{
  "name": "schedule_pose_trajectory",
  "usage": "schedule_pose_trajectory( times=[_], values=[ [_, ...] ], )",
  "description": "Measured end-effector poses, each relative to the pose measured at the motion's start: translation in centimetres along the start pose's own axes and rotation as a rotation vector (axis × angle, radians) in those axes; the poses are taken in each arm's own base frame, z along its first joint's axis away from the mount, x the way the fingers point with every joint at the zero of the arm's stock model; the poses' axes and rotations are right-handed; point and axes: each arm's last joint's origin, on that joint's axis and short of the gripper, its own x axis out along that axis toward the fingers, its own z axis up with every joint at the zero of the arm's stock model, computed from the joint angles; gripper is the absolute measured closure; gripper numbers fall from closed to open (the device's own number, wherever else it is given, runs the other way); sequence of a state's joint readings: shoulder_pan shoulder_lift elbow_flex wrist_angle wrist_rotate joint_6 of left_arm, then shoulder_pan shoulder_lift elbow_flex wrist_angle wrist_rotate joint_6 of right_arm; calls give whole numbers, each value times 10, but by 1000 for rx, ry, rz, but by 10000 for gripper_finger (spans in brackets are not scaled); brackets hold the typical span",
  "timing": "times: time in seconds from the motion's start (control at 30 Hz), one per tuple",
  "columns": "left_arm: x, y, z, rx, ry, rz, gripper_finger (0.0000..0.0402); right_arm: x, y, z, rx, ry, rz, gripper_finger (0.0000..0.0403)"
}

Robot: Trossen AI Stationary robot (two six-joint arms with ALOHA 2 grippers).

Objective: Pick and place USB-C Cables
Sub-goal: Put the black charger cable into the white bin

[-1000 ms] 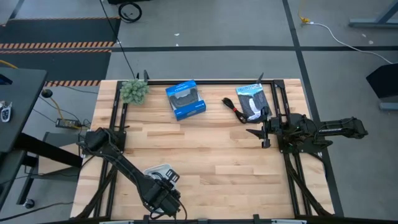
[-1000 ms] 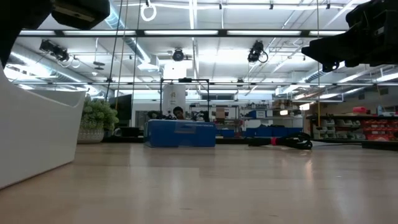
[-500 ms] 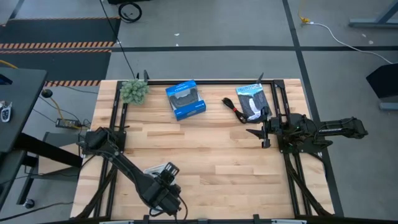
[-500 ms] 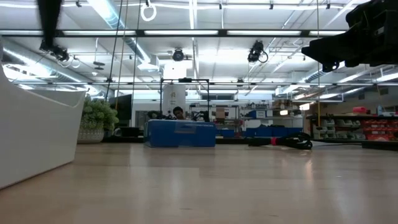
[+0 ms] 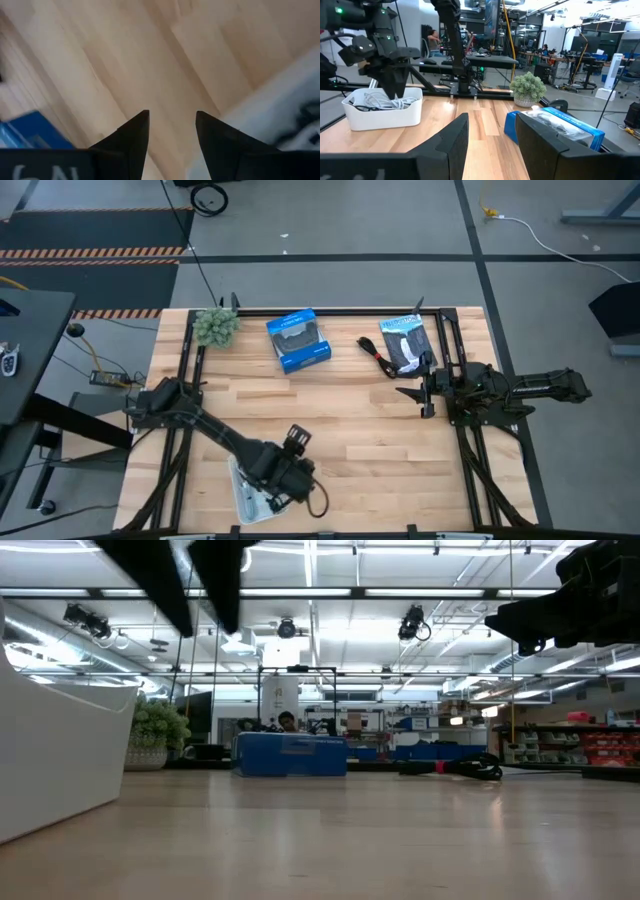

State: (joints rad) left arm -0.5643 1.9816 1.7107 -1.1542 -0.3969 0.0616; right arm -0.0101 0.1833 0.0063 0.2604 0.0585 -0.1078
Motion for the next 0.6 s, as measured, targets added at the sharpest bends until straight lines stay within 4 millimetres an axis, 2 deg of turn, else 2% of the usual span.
schedule_pose_trajectory(
  times=[0.33,0.43,0.6],
  values=[
    [19,61,21,-223,-250,67,230,0,0,0,0,0,0,234],
    [24,79,21,-254,-272,89,230,0,0,0,0,0,0,234],
    [36,115,11,-182,-253,144,230,0,0,0,0,0,0,234]
  ],
)
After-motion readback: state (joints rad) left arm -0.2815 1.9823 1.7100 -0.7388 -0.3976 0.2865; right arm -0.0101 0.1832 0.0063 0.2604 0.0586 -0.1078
